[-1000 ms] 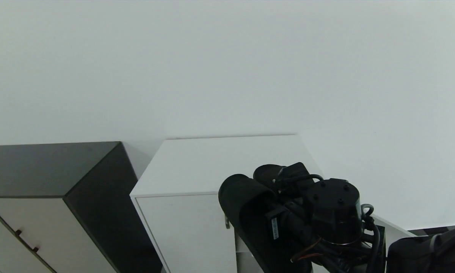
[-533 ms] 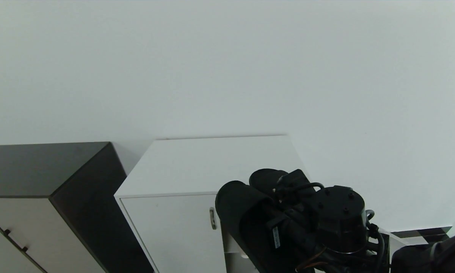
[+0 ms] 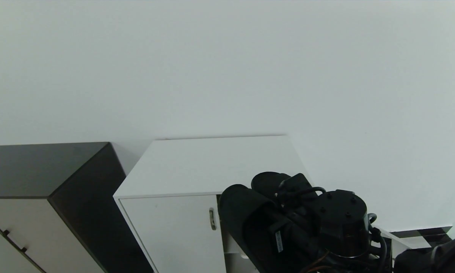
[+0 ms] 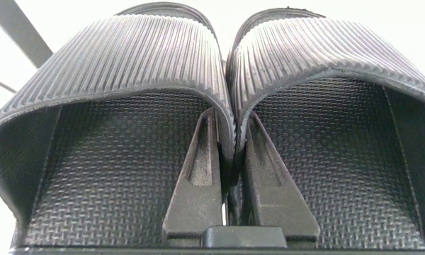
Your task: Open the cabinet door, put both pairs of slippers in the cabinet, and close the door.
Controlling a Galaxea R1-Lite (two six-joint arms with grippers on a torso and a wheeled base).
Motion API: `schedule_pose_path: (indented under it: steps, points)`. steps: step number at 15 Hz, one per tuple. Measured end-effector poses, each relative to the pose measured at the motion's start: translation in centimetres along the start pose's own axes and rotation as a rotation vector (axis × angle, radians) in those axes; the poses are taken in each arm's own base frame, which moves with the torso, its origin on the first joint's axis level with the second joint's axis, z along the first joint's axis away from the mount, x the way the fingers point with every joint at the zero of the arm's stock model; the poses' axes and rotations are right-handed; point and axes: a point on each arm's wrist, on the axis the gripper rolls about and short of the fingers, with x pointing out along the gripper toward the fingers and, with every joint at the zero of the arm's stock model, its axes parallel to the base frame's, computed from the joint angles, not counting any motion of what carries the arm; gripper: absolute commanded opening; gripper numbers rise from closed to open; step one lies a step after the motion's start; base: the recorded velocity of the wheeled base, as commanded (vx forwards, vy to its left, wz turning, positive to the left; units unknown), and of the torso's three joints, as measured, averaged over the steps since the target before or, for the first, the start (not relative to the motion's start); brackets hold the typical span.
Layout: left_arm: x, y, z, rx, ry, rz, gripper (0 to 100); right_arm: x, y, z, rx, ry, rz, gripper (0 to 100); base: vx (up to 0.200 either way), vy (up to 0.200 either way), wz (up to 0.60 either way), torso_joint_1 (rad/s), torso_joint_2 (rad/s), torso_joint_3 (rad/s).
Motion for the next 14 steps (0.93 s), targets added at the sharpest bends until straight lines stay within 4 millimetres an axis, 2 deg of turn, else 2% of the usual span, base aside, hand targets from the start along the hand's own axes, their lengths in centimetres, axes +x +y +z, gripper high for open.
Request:
schedule_pose_path:
  steps: [6,9,14]
  points:
    - [0.0,0.0,0.0,0.001,0.001,-0.001,0,-1.4,0.5,-1.6,-0.020,0.009,0.032,0,0.000,0.000,0.00,-0.155,0.36,0.198]
    - [0.0,0.0,0.0,0.002,0.001,-0.001,0,-3.0,0.4,-2.9,0.002,-0.062,0.062,0,0.000,0.000,0.00,-0.204,0.47,0.266]
    - [0.0,0.0,0.0,0.001,0.001,-0.001,0,-2.8,1.1,-4.8,-0.007,-0.080,0.091,0,0.000,0.000,0.00,-0.227,0.55,0.319]
